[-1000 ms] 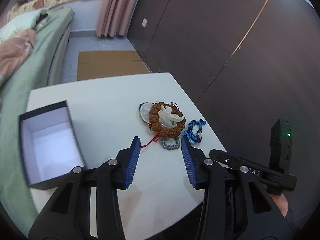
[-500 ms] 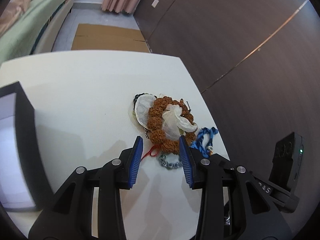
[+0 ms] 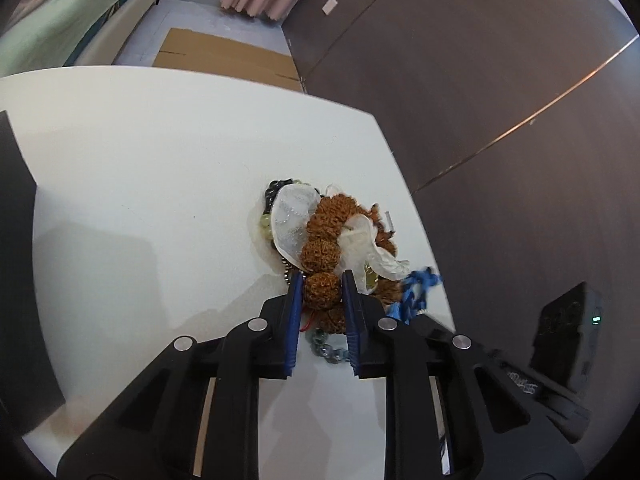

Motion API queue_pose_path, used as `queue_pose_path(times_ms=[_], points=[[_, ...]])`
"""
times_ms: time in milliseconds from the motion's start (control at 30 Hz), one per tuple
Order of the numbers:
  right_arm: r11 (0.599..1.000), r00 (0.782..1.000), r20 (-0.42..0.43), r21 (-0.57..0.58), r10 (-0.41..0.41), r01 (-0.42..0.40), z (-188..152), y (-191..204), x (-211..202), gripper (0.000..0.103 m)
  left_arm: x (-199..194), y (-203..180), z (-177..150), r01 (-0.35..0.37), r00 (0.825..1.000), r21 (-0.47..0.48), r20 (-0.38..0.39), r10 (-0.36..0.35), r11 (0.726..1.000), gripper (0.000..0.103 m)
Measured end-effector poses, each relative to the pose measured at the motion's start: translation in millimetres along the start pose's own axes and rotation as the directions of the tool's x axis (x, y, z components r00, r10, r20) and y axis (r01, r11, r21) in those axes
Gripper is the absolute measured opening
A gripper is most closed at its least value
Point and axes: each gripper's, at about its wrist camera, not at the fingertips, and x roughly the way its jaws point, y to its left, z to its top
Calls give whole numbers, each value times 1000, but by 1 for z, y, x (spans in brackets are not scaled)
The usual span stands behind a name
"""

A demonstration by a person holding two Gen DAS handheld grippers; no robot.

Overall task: Organize jewelry
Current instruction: 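Grasp the brown bead bracelet with the left tool while the right tool grasps the blue braided bracelet, then carry both bracelets into the black box and open both tools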

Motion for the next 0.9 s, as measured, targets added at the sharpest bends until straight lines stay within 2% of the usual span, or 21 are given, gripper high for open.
queue_pose_path(times_ms=[100,567,900], points=[[999,1000,25,-37,0,1,-2,3,-6,9,-12,-5,-3,6,1000,0,28,-6,1000,20],[986,991,119,-164,54,-34,-11,30,-45,8,-80,-27,5,30,993,78,111,-38,996,19],[968,982,126,-223,144,-113,-26,83,-73,8,-136,-17,7,8,983,64,181,-20,998,19]])
